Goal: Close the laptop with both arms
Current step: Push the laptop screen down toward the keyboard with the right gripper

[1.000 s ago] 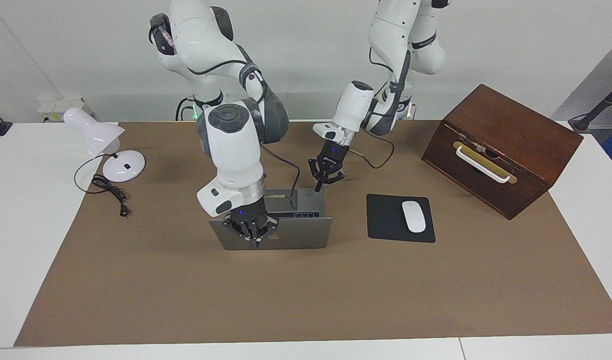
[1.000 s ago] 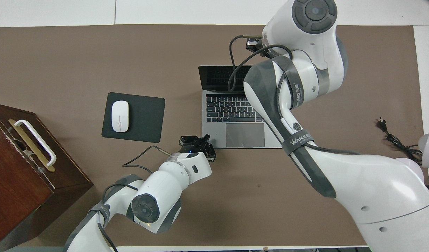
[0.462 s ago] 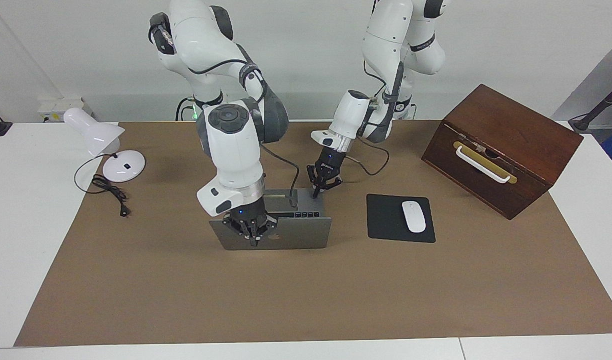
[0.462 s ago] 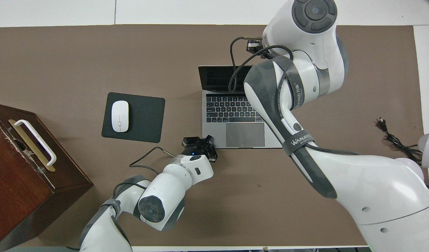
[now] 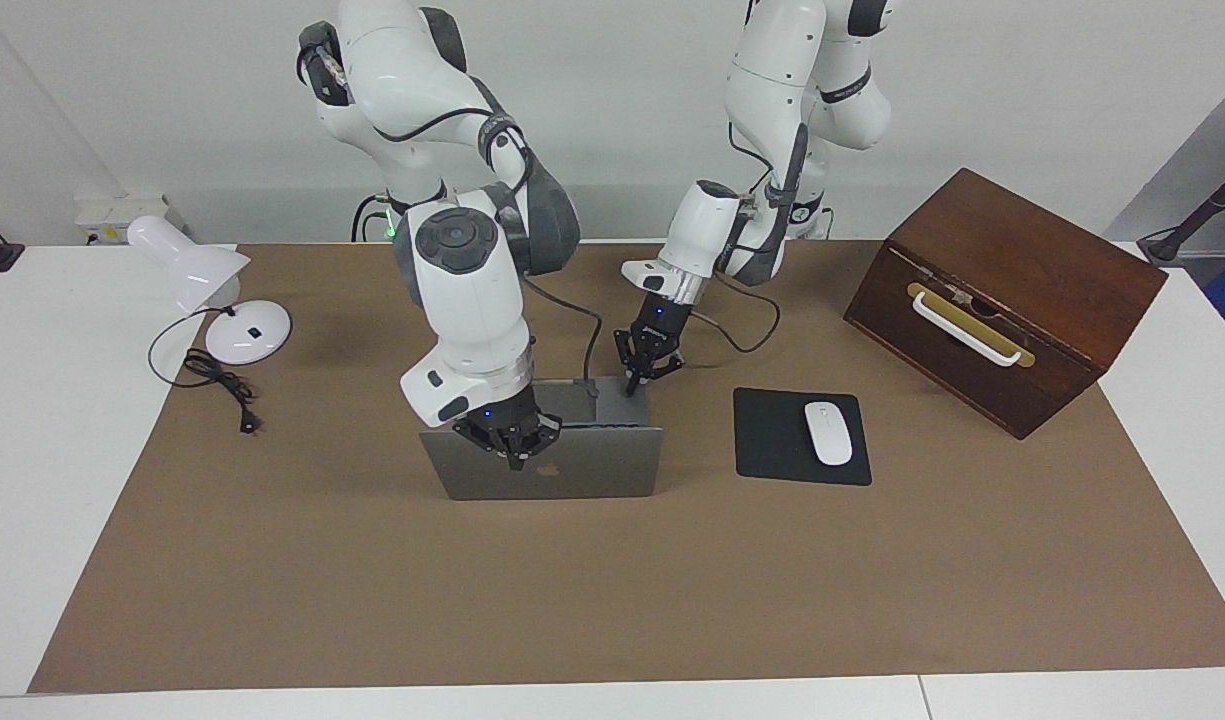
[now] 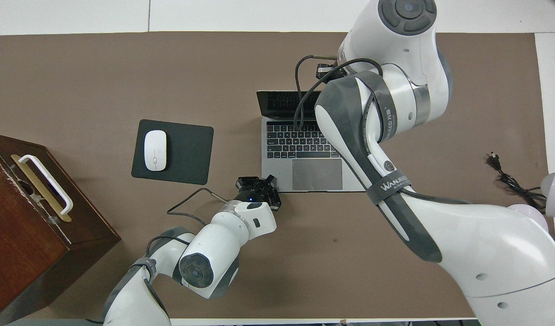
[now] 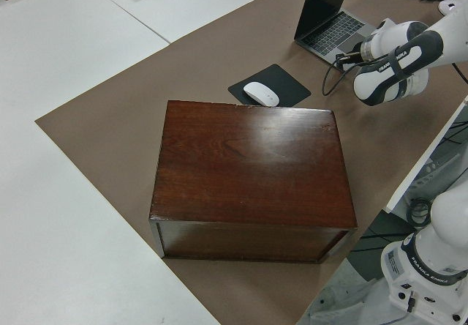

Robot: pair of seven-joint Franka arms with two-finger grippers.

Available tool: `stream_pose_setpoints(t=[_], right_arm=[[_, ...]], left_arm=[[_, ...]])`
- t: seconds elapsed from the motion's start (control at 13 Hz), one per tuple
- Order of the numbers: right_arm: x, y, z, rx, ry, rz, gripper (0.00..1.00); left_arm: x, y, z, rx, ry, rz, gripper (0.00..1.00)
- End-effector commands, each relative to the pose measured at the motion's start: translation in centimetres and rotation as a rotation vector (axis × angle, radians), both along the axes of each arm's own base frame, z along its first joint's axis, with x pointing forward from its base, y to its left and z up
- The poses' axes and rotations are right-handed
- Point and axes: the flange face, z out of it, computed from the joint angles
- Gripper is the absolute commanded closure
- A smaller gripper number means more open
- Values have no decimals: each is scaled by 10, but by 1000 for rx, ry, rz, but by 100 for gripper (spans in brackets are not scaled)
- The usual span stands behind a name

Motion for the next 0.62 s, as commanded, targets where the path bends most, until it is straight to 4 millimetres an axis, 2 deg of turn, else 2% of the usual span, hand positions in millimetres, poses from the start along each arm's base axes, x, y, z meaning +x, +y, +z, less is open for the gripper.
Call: stream_pose_setpoints(t=[0.0, 0.15, 0.54], right_arm=[[-17, -4, 10, 28, 88, -29, 100], [-23, -6, 9, 25, 126, -29, 100], [-40, -11, -20, 58, 168, -45, 100]], left_arm=[[3, 5, -19, 38, -5, -15, 100], [3, 7, -21, 38, -8, -12, 100], [3, 7, -22, 43, -10, -17, 100]])
